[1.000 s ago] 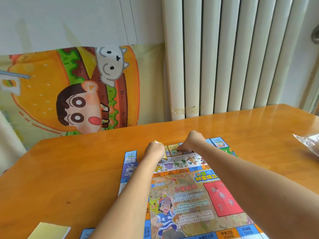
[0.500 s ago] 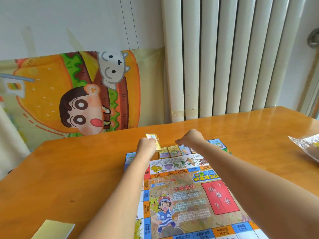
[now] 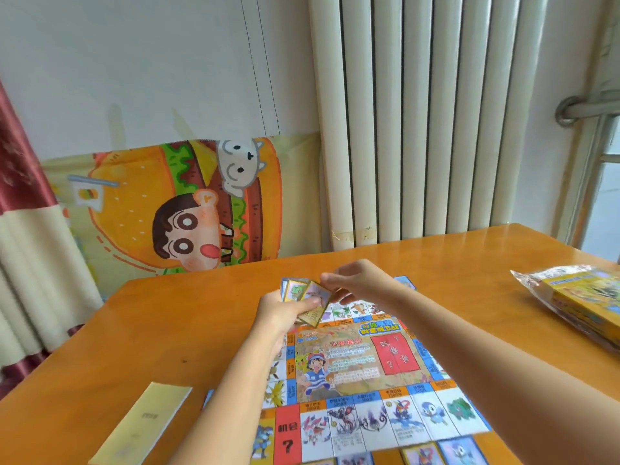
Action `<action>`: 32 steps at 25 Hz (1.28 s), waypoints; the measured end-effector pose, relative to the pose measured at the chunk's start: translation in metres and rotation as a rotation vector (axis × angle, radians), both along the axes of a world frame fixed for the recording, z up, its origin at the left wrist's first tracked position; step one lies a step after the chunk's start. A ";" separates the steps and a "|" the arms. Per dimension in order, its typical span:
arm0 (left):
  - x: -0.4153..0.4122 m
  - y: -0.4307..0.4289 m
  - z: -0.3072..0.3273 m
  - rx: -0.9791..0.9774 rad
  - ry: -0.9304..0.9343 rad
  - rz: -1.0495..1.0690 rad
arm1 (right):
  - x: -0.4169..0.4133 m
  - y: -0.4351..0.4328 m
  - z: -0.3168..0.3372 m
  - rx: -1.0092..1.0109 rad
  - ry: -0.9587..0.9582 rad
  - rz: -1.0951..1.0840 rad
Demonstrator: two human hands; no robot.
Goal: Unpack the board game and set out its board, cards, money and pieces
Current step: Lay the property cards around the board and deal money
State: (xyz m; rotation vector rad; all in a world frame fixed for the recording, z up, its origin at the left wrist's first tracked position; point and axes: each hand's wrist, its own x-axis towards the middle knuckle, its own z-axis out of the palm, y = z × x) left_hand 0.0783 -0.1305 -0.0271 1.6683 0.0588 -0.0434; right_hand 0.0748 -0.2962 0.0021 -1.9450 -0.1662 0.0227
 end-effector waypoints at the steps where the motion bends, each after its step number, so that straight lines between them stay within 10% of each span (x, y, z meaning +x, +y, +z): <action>1: -0.014 0.001 -0.001 0.043 -0.019 -0.022 | -0.012 0.000 -0.003 0.006 -0.006 0.017; 13: -0.130 0.007 -0.003 -0.196 0.128 -0.255 | -0.102 -0.018 -0.003 0.025 -0.039 0.145; 23: -0.135 0.026 -0.026 -0.029 0.062 -0.113 | -0.092 -0.012 -0.018 -0.295 0.077 0.101; 32: -0.102 0.104 -0.034 -0.401 0.030 0.226 | -0.041 0.005 -0.028 -0.099 0.134 -0.045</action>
